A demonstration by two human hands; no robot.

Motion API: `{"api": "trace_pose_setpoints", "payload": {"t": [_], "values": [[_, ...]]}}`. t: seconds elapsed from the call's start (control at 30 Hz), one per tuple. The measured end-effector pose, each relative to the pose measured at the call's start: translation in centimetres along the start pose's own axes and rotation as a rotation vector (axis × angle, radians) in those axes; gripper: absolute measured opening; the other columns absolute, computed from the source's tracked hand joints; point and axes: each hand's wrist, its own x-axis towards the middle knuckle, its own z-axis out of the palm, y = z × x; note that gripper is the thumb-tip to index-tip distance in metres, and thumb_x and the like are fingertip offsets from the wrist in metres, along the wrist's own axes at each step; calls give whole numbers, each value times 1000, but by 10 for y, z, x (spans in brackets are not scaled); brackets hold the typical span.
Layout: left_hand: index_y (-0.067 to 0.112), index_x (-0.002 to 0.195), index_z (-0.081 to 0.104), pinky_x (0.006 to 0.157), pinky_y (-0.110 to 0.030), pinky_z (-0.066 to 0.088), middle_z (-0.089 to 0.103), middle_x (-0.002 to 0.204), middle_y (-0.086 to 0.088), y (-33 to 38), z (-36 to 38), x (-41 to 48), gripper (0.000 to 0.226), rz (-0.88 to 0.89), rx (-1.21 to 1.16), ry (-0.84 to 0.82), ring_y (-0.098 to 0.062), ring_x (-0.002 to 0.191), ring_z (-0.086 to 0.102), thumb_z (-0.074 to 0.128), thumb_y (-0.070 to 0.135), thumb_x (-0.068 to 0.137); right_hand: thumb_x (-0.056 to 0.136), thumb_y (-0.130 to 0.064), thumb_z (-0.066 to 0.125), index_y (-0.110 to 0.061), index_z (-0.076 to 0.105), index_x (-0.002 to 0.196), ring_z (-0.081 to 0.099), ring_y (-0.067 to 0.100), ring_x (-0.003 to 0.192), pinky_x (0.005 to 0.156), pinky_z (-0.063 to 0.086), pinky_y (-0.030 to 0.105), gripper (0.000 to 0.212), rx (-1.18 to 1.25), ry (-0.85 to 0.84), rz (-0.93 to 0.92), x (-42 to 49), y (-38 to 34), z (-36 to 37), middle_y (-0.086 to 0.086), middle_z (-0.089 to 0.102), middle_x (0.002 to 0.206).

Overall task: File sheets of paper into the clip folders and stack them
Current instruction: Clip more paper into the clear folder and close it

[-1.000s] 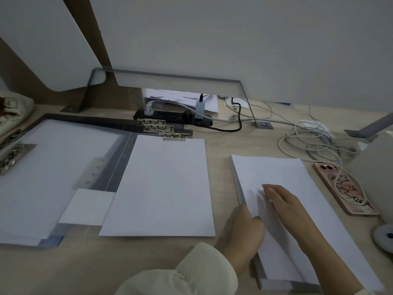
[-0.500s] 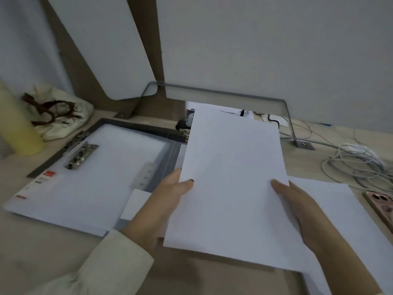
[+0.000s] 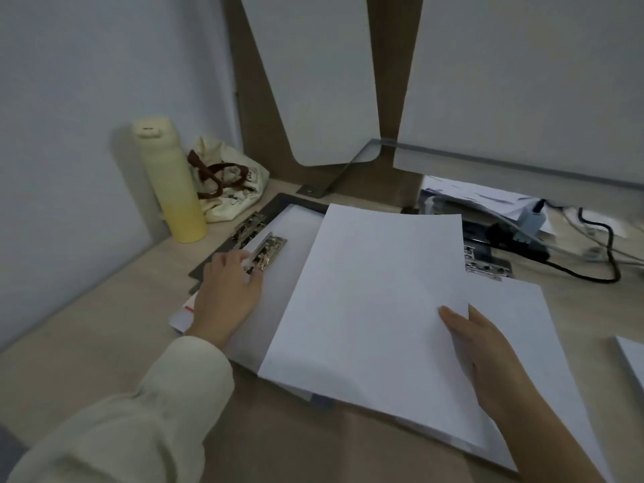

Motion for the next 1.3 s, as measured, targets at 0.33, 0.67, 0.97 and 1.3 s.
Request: {"api": "trace_pose_setpoints", "payload": {"t": [0.33, 0.67, 0.97, 1.3], "values": [[12, 102, 57, 81, -33, 44, 66, 88, -1, -16, -2, 25, 24, -237, -231, -181, -24, 94, 61, 48, 33, 93, 92, -14, 50, -9, 58, 119, 65, 27, 93, 72, 50, 34, 29, -92, -56, 78, 26, 13, 17, 11, 69, 107], [7, 99, 68, 69, -24, 46, 70, 81, -5, -11, -12, 14, 24, -382, -616, -336, -19, 75, 62, 55, 25, 92, 91, -15, 51, -11, 63, 109, 71, 21, 76, 64, 54, 31, 22, -96, -131, 132, 26, 25, 8, 6, 75, 91], [1, 94, 66, 43, -11, 44, 73, 69, -1, -26, -14, -29, 20, -360, -725, -404, -3, 53, 65, 55, 17, 91, 91, -16, 51, -9, 62, 111, 70, 23, 72, 60, 52, 32, 24, -136, -122, 137, 23, 25, 1, 8, 73, 88], [16, 82, 61, 63, -28, 54, 72, 77, -3, -12, -23, -12, 56, -474, -679, -544, -13, 66, 70, 58, 66, 56, 93, -10, 46, -10, 56, 118, 63, 26, 91, 70, 49, 34, 26, -188, -134, 123, 18, 24, 5, 9, 68, 102]]}}
